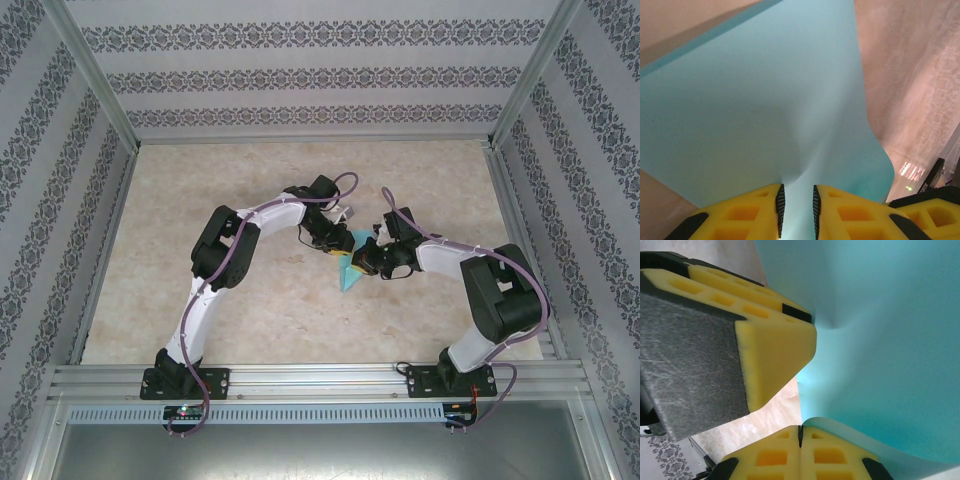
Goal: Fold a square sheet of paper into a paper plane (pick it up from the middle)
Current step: Third fold the triangle at the center of the table.
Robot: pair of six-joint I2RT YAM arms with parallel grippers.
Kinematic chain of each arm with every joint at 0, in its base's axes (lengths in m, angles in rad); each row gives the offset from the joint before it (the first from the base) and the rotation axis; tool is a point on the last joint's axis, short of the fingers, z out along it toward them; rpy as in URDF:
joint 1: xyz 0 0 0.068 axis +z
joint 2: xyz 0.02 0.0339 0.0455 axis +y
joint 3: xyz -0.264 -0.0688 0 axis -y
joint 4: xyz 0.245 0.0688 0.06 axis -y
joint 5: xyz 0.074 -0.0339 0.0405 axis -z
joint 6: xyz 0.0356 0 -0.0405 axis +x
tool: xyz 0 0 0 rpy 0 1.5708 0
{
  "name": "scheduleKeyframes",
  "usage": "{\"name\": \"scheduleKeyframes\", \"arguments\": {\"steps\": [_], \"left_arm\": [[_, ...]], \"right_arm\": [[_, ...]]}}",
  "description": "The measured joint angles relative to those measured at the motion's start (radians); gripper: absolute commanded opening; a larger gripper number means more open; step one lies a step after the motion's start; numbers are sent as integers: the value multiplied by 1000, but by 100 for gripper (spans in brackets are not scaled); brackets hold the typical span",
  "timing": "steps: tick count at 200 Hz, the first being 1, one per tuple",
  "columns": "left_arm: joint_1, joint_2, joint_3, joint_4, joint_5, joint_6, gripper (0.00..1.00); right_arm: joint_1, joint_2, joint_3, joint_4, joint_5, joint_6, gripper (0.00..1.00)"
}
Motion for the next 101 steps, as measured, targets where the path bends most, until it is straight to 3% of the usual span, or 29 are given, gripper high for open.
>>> {"name": "scheduleKeyframes", "arguments": {"steps": [101], "left_arm": [[0, -8, -10, 10, 8, -32, 29]], "right_arm": [[6, 5, 0, -27, 17, -26, 2]]}}
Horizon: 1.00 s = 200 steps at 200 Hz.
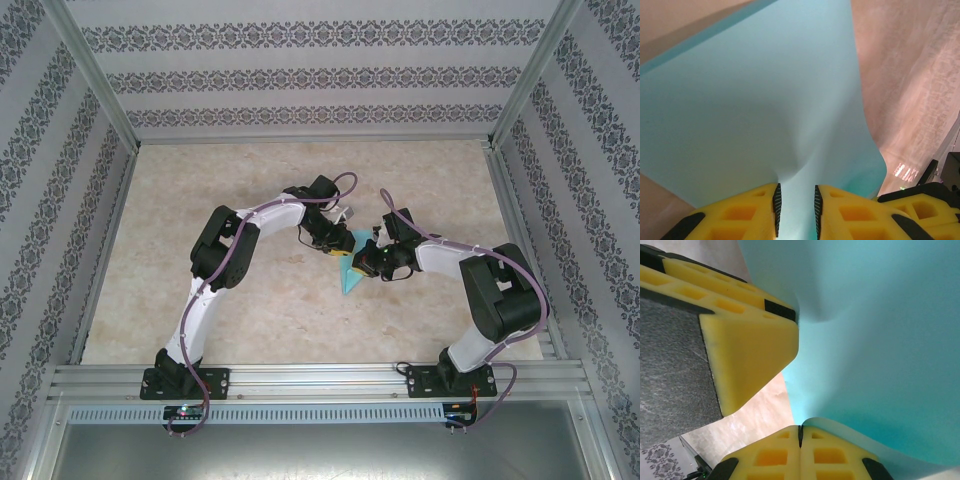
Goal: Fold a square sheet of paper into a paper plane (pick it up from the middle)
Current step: Third fold the triangle at the center of the table.
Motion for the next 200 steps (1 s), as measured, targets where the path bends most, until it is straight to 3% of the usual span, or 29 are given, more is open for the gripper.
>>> {"name": "scheduleKeyframes", "arguments": {"steps": [142, 200], "left_arm": [[15, -15, -4, 20, 13, -49, 33], [34, -18, 6, 21, -4, -49, 30]], "right_arm": [[7, 55, 0, 28, 9, -1, 2], [20, 55, 0, 47, 8, -1, 3]]}}
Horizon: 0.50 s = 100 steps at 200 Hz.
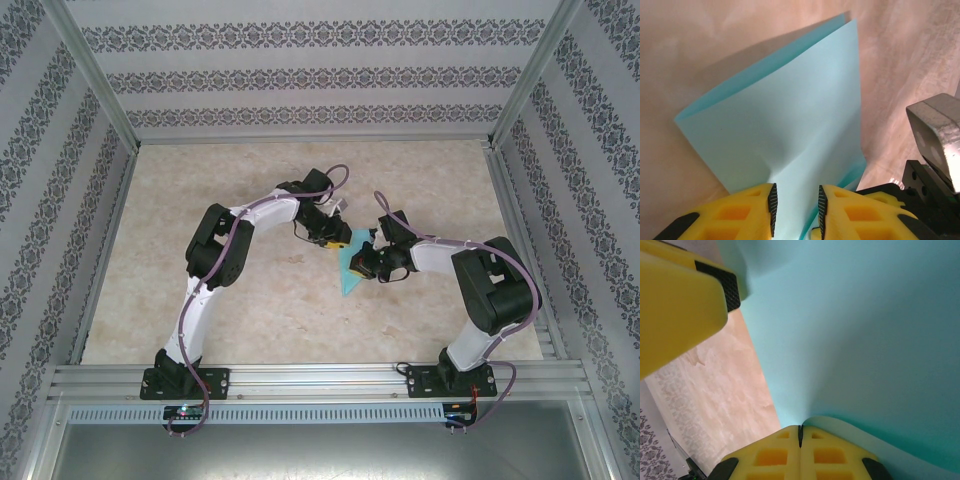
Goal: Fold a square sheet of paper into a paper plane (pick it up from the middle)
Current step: Third fold the triangle at the center of the table.
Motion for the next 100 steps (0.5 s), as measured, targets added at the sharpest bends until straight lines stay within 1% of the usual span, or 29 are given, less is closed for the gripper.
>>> {"name": "scheduleKeyframes", "arguments": {"steps": [16, 100], "left_arm": [[0, 0, 13, 0, 0, 0, 29], [0, 25, 22, -1, -1, 1, 29]], "right_arm": [[4, 0, 0, 2, 0, 0, 3], [18, 7, 2, 6, 0, -7, 3]]}}
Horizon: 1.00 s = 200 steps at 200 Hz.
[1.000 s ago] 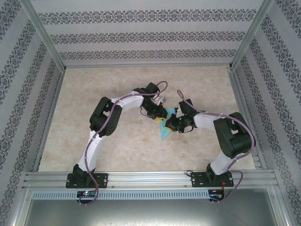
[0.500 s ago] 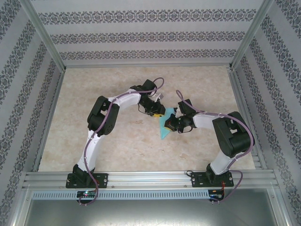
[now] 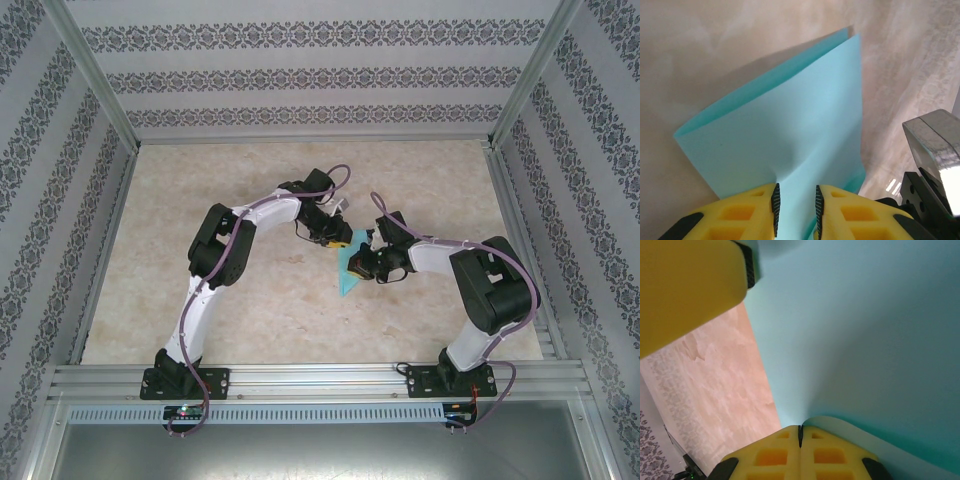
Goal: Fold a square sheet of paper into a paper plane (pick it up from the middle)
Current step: Third fold the triangle at the center of the table.
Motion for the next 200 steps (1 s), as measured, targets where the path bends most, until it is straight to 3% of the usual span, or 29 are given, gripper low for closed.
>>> {"name": "scheduleKeyframes", "arguments": {"steps": [200], "left_arm": [[0, 12, 0, -3, -3, 6, 29]], "right_arm": [[13, 31, 6, 59, -5, 6, 3]]}}
